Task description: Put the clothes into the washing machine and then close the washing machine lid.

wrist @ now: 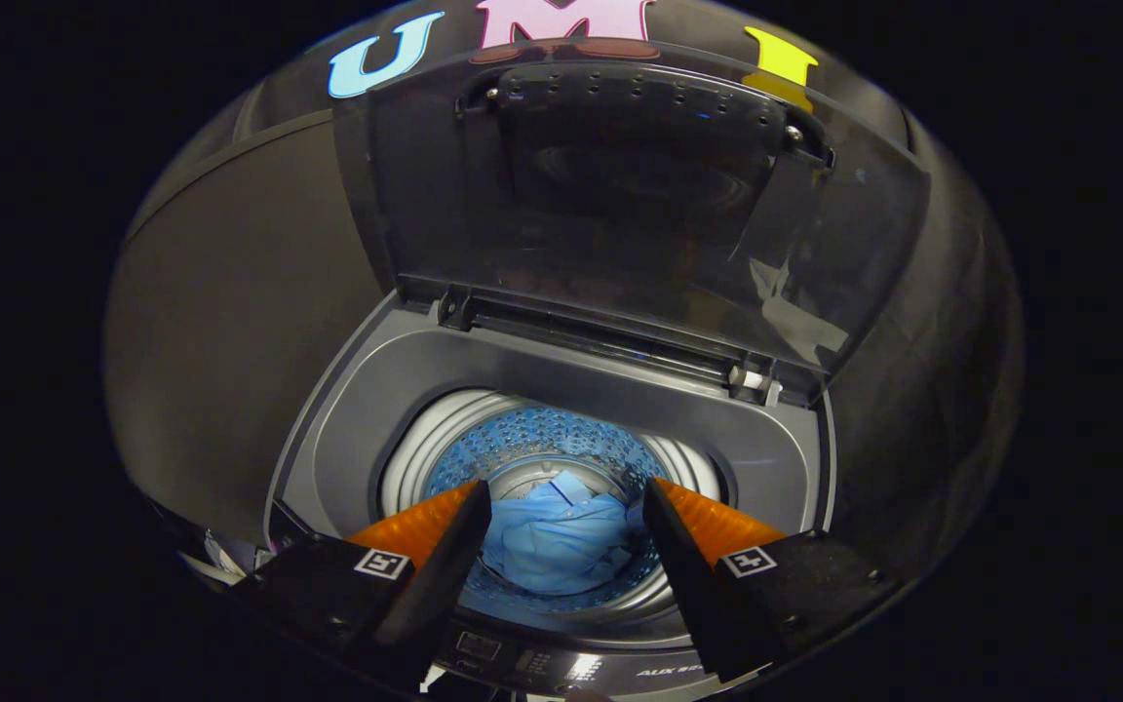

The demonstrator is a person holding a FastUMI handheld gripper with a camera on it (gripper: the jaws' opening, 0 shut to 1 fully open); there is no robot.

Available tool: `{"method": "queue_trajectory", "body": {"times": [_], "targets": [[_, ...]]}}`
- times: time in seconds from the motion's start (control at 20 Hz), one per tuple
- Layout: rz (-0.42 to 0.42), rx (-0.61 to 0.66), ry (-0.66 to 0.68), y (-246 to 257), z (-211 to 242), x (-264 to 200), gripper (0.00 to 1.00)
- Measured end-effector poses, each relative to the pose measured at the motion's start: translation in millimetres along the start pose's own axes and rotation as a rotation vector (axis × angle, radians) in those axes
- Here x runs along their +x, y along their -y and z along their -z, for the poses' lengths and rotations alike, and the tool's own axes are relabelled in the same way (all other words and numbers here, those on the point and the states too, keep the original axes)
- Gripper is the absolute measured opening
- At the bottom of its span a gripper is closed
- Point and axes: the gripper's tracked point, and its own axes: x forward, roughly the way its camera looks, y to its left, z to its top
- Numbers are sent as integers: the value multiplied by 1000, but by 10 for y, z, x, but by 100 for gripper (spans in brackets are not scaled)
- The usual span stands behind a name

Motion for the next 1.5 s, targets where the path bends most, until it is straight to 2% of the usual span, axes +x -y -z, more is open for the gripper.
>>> {"method": "queue_trajectory", "body": {"times": [0.3, 0.55, 0.65, 0.85, 1.2, 1.5], "targets": [[21, 74, -1, 5, -82, -13, 100], [52, 55, 79, 80, -340, -137, 100], [105, 21, 102, 190, -414, -167, 100], [74, 82, 113, 99, -555, -315, 100], [64, 142, 224, 81, -1176, -684, 100], [88, 125, 283, 164, -1530, -836, 100]]}}
